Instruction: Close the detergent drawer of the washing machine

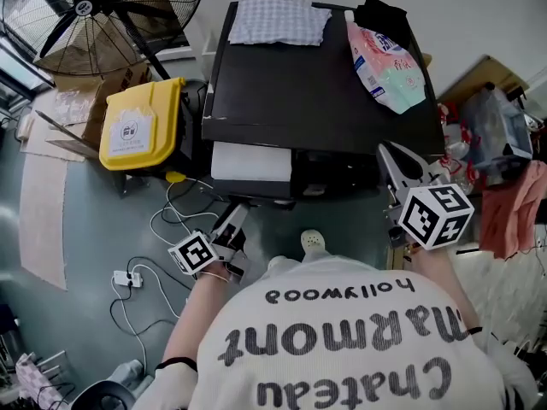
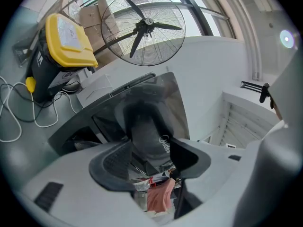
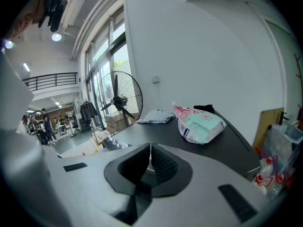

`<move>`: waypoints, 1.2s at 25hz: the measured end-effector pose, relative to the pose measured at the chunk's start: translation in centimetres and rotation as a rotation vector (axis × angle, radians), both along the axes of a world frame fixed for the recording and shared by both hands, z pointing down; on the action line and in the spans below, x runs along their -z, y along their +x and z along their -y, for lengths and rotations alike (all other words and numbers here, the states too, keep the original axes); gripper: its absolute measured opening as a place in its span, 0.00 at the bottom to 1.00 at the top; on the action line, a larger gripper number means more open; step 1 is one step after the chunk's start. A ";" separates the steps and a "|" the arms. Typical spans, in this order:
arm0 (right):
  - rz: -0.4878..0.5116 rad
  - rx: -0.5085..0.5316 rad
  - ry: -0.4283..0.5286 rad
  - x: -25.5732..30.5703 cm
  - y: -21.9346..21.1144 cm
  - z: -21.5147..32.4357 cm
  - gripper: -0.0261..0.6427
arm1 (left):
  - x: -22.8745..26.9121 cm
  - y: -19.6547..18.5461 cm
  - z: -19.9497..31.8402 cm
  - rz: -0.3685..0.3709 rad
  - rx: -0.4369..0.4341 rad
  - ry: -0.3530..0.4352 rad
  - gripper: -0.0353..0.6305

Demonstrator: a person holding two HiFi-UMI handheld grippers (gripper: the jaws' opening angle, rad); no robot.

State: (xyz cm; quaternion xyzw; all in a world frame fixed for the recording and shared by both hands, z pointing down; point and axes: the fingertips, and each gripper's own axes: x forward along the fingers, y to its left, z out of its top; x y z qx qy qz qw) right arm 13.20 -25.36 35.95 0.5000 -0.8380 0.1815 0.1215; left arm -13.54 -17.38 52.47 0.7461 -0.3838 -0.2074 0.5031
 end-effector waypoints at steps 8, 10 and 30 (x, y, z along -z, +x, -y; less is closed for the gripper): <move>0.001 -0.007 -0.005 -0.1 0.3 -0.1 0.09 | 0.0 -0.1 0.4 0.008 0.013 -0.010 0.44; 0.001 -0.010 -0.007 -0.2 0.4 -0.2 0.09 | 0.0 -0.1 0.4 0.009 0.016 -0.017 0.44; 0.002 -0.028 -0.018 -0.4 1.1 -0.2 0.09 | -0.3 -0.4 1.6 0.041 0.030 -0.051 0.44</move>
